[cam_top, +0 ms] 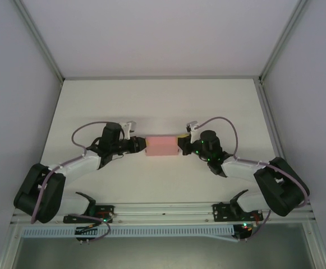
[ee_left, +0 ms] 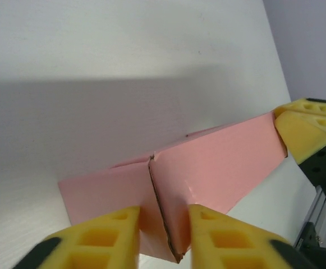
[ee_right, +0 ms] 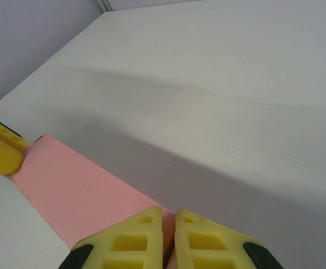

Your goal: Assemble paper box

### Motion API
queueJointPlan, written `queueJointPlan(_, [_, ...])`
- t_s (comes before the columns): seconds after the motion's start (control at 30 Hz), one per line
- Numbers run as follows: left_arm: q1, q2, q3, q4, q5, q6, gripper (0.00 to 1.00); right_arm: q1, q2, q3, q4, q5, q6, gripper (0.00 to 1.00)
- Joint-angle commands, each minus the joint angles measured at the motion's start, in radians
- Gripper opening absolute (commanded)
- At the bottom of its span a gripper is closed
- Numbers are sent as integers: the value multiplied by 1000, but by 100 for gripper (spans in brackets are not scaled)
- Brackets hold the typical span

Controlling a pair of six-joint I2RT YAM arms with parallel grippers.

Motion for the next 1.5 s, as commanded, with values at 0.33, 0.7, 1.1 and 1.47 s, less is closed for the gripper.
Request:
queueJointPlan(0.33, [-9,-9,267,-306,-124,145,93,4,-5,280,-501,56,106,72])
queueJointPlan(0.7, [21,-39,569,-684,-765,184,100,15,-10,569,-948,-136,-482,100])
queueJointPlan(1.1, [70,-37,556,-669,-775,203,100,175,294,849,-1188,42,-982,100])
queueJointPlan(1.47, [79,-46,523,-659,-761,225,100,212,568,1081,-1378,106,-1057,94])
